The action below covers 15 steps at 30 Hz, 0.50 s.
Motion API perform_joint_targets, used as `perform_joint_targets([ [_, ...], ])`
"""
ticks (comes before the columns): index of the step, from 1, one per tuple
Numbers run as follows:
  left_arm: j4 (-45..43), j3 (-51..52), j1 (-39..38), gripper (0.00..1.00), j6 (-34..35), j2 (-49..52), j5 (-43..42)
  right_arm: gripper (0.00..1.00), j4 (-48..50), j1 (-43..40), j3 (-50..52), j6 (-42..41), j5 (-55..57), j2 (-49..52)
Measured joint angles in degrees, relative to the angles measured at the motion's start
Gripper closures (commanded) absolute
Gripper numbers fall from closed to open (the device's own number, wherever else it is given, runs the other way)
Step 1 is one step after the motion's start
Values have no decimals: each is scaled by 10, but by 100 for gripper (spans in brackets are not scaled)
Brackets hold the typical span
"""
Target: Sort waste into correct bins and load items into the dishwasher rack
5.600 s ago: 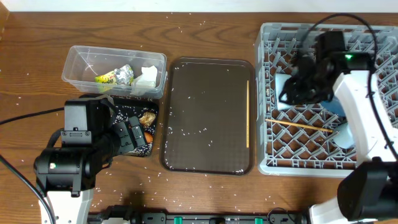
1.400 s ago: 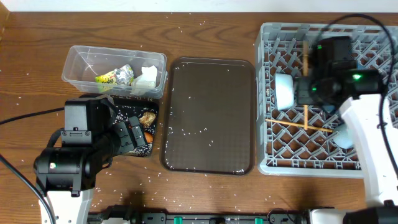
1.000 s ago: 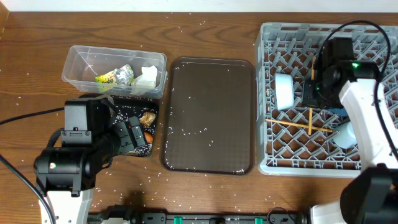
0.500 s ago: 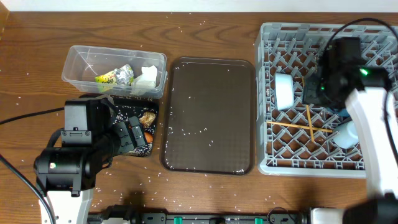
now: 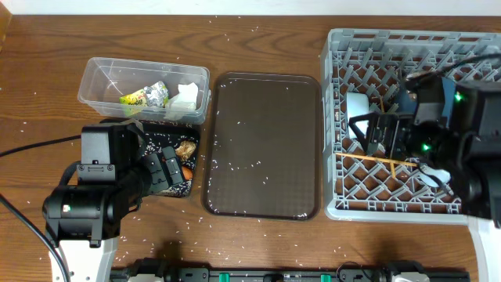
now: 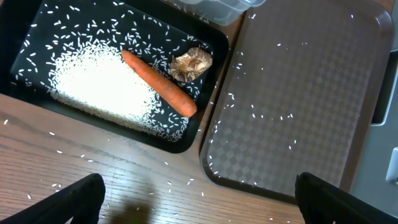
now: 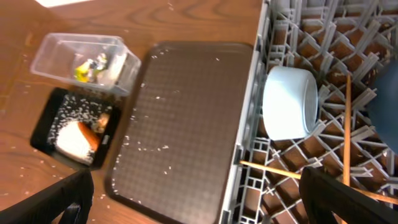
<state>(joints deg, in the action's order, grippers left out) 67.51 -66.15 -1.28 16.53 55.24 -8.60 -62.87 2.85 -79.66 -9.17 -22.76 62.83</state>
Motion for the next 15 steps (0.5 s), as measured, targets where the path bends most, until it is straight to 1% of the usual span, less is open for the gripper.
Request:
perform_joint_targets([
  [7, 0, 0, 0, 2, 0, 0, 0, 1, -83, 0, 0, 6, -3, -36],
  [15, 0, 0, 0, 2, 0, 0, 0, 1, -81, 0, 0, 75, 38, -116],
])
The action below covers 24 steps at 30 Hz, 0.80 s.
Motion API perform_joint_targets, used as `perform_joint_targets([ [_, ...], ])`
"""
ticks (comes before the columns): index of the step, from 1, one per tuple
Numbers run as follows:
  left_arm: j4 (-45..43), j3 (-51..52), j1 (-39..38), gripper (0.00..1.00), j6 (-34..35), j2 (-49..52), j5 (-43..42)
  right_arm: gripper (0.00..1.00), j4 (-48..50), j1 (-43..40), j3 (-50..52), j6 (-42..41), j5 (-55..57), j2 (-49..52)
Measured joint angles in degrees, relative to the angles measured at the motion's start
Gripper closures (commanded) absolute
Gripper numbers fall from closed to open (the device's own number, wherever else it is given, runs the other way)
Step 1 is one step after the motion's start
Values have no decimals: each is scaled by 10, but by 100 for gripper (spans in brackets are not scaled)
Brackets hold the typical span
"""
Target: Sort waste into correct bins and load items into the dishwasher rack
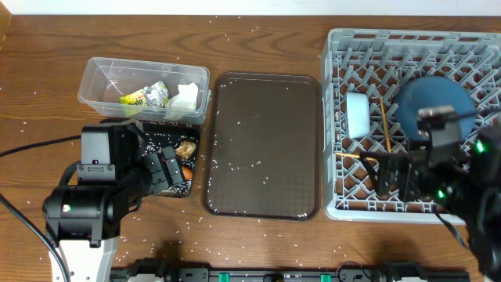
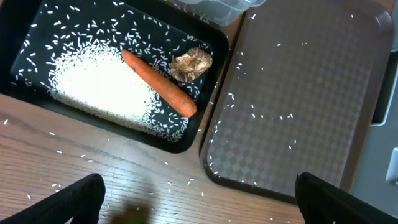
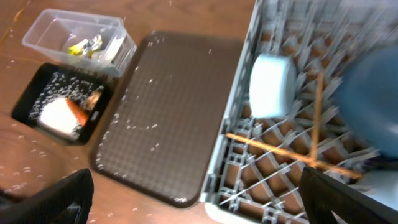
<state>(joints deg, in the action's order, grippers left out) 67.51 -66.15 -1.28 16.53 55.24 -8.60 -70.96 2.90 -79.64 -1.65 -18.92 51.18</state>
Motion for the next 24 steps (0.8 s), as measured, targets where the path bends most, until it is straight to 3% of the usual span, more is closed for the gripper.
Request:
perform_joint_targets([
  [5, 0, 0, 0, 2, 0, 0, 0, 1, 64, 12, 9, 53, 52, -61],
  [10, 0, 0, 0, 2, 0, 0, 0, 1, 141, 12, 84, 117, 97, -137],
  [24, 0, 2, 0, 2, 0, 1, 0, 1, 301, 11, 486, 159, 120, -375],
])
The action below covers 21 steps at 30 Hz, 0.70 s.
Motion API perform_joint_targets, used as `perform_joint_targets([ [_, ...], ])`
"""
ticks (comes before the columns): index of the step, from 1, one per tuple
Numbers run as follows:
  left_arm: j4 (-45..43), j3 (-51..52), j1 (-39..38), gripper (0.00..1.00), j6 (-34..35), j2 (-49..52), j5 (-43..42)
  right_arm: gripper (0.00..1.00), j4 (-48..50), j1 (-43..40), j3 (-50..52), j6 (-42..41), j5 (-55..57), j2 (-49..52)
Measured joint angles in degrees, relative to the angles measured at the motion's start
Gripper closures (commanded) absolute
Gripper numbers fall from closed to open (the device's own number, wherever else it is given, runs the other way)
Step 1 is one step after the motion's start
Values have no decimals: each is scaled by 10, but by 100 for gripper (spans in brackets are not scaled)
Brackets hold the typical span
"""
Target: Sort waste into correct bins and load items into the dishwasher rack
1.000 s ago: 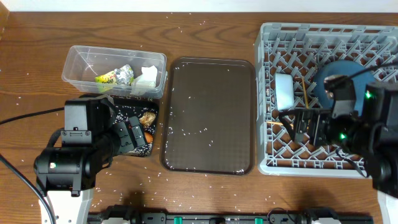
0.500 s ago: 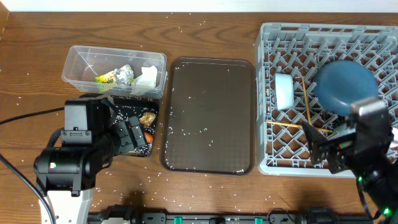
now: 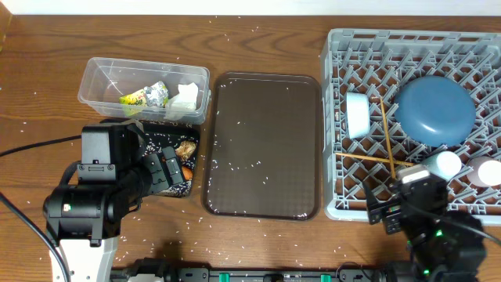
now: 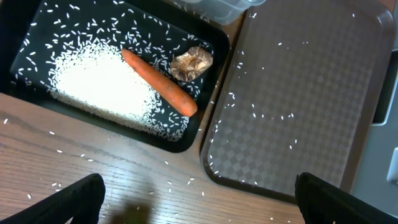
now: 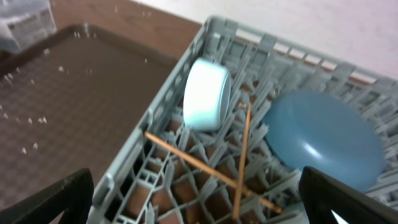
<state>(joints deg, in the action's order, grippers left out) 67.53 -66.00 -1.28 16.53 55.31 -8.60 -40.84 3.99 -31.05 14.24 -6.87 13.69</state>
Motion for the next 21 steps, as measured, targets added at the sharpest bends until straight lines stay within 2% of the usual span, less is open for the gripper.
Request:
perform_joint_targets([
  [8, 0, 0, 0, 2, 0, 0, 0, 1, 113, 0, 156, 1, -7, -123],
  [14, 0, 0, 0, 2, 0, 0, 0, 1, 186, 0, 232, 1, -22, -128],
  [21, 0, 0, 0, 2, 0, 0, 0, 1, 271, 0, 260, 1, -37, -129],
])
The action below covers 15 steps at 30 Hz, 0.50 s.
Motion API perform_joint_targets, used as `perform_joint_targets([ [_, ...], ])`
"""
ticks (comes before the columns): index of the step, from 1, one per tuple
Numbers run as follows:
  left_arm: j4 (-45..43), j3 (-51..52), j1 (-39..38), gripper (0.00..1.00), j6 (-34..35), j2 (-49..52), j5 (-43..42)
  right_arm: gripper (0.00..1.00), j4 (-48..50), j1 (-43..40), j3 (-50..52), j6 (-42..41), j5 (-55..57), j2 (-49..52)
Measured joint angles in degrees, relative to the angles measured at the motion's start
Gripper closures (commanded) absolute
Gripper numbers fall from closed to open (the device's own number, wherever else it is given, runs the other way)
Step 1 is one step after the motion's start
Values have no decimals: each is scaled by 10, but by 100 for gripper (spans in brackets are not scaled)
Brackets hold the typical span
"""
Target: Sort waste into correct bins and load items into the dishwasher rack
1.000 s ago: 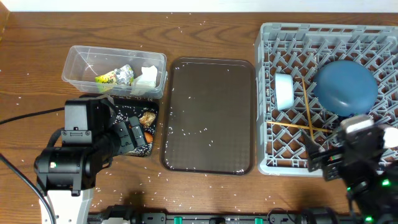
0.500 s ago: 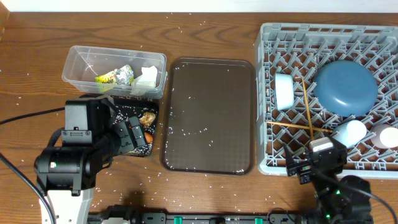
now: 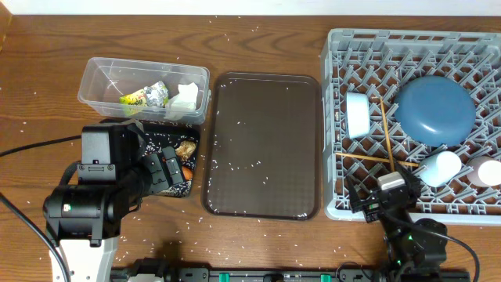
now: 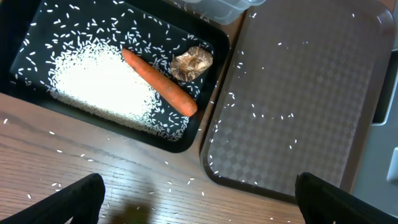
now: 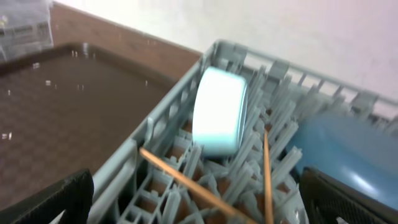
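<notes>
The grey dishwasher rack (image 3: 326,125) holds a blue bowl (image 3: 434,110), a small white bowl (image 3: 358,115), two crossed chopsticks (image 3: 385,137) and two cups (image 3: 437,167). My right gripper (image 5: 199,208) hangs open and empty at the rack's near left corner, facing the white bowl (image 5: 217,112) and chopsticks (image 5: 186,180). A black food tray (image 4: 186,146) carries rice (image 4: 93,84), a carrot (image 4: 158,83) and a brown scrap (image 4: 191,63). Over the wood in front of it my left gripper (image 4: 199,208) stands open and empty.
A clear bin (image 3: 94,78) with wrappers sits at the back left, above the black tray. A brown serving tray (image 3: 262,145) dotted with rice grains lies in the middle. Rice grains are scattered over the wooden table (image 3: 258,31).
My right arm has dropped lower and slightly left at the rack's front edge, and its camera now looks across the rack from close by. The left arm has not moved.
My right arm was first over the rack, hiding the blue bowl. Then it was over the rack's front part, then off the front edge, and now low at the near left corner, open throughout. The left gripper stayed open by the black tray.
</notes>
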<state>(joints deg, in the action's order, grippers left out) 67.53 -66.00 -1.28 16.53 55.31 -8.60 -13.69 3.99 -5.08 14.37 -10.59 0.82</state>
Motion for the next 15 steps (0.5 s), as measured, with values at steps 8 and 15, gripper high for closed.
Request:
perform_joint_targets([
  [8, 0, 0, 0, 2, 0, 0, 0, 1, 104, 0, 43, 0, -15, -2],
  [15, 0, 0, 0, 2, 0, 0, 0, 1, 106, 0, 45, 0, -16, -2],
])
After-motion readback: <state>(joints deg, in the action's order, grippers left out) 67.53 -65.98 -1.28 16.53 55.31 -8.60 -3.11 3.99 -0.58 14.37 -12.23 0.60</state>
